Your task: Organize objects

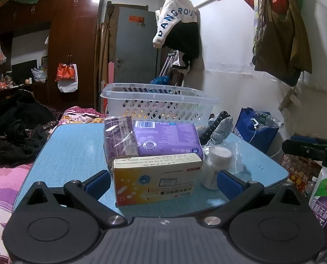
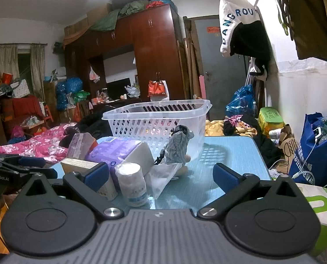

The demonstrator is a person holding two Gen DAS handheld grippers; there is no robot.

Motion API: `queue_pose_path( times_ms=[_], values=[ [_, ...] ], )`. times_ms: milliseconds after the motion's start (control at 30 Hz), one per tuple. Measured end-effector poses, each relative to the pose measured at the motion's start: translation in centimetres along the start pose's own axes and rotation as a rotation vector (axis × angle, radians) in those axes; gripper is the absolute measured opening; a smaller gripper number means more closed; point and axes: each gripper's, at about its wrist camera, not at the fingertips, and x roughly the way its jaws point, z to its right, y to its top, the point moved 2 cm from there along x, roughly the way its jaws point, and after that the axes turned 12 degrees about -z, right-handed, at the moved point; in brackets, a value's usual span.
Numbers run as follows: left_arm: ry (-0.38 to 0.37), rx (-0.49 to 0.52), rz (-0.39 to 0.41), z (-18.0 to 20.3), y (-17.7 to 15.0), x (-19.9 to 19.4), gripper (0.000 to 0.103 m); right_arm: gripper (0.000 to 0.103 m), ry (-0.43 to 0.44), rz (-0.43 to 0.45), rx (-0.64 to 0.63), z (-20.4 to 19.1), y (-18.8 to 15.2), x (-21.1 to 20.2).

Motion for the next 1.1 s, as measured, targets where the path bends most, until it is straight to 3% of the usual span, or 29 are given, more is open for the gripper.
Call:
queue_pose_path(
  times_ms=[1100],
  values=[
    [0.012,0.000,0.003,-0.11,-0.02,0.02,0.103,0.103,0.018,-0.020,-0.028,-0.42,-0.12,0.18]
  ],
)
